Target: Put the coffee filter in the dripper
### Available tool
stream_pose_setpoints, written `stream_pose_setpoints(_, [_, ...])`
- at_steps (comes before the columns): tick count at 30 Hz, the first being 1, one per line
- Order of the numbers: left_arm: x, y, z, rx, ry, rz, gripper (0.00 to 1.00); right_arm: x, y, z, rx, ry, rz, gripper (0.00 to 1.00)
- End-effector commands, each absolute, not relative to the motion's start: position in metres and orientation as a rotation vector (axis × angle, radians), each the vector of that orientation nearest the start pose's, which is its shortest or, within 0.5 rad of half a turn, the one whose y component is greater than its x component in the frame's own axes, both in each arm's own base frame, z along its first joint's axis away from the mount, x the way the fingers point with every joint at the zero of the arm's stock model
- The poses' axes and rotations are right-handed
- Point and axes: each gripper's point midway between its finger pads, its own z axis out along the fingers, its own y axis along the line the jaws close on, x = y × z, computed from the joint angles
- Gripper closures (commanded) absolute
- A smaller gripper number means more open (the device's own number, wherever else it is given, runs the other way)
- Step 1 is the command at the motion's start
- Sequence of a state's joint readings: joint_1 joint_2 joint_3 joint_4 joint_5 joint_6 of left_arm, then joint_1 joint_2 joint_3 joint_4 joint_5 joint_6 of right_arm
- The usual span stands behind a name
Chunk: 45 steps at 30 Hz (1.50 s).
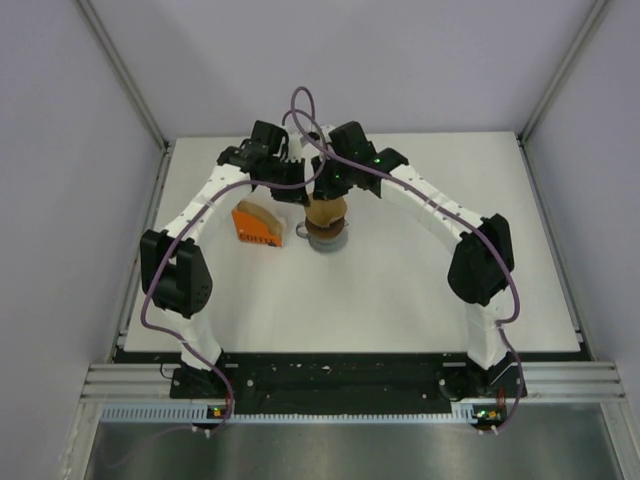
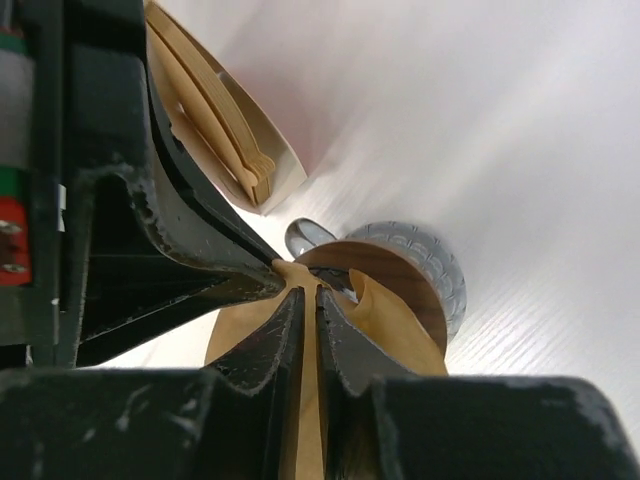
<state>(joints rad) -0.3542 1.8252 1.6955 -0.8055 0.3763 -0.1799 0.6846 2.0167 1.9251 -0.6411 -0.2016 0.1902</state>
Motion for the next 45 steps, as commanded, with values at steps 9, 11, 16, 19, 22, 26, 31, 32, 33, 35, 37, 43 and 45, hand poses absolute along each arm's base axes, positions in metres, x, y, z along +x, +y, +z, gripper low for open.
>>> stream_pose_setpoints(9, [0.399, -0.227, 0.190, 0.456, 2.476, -0.660, 0.96, 0.407, 0.341, 0.271, -0.821, 1.925, 0.757, 0.56])
stream_pose_setpoints(11, [0.399, -0.227, 0.190, 0.457, 2.479, -0.657, 0.96, 0.412, 0.338, 0.273, -0.818, 1.901, 0.780, 0.45])
stream_pose_setpoints(16, [0.399, -0.228, 0.189, 0.463, 2.478, -0.651, 0.96, 0.412, 0.345, 0.258, -0.970, 1.823, 0.803, 0.32])
stream_pose_setpoints(19, [0.399, -0.228, 0.190, 0.466, 2.474, -0.648, 0.96, 0.410, 0.352, 0.241, -1.061, 1.800, 0.832, 0.29])
stream_pose_setpoints(22, [0.400, -0.227, 0.190, 0.468, 2.473, -0.643, 0.96, 0.406, 0.355, 0.232, -1.138, 1.764, 0.863, 0.27])
stream_pose_setpoints(26, [0.401, -0.227, 0.188, 0.472, 2.475, -0.642, 0.96, 0.404, 0.360, 0.221, -1.214, 1.722, 0.896, 0.27])
stream_pose_setpoints(31, [0.402, -0.227, 0.187, 0.474, 2.474, -0.637, 0.96, 0.405, 0.363, 0.206, -1.283, 1.704, 0.903, 0.32])
stream_pose_setpoints(32, [0.402, -0.227, 0.186, 0.475, 2.473, -0.637, 0.95, 0.405, 0.364, 0.202, -1.299, 1.704, 0.903, 0.34])
stream_pose_setpoints(33, [0.402, -0.228, 0.187, 0.478, 2.473, -0.642, 0.95, 0.405, 0.363, 0.200, -1.307, 1.705, 0.905, 0.38])
stream_pose_setpoints(35, [0.402, -0.229, 0.187, 0.482, 2.472, -0.647, 0.95, 0.405, 0.365, 0.193, -1.326, 1.716, 0.919, 0.50])
stream_pose_setpoints(37, [0.402, -0.229, 0.187, 0.488, 2.471, -0.646, 0.95, 0.402, 0.366, 0.192, -1.342, 1.709, 0.934, 0.59])
stream_pose_setpoints(43, [0.404, -0.231, 0.188, 0.509, 2.459, -0.649, 0.95, 0.397, 0.369, 0.188, -1.374, 1.678, 0.974, 0.73])
stream_pose_setpoints(45, [0.403, -0.232, 0.187, 0.514, 2.460, -0.653, 0.94, 0.395, 0.369, 0.187, -1.387, 1.668, 0.981, 0.77])
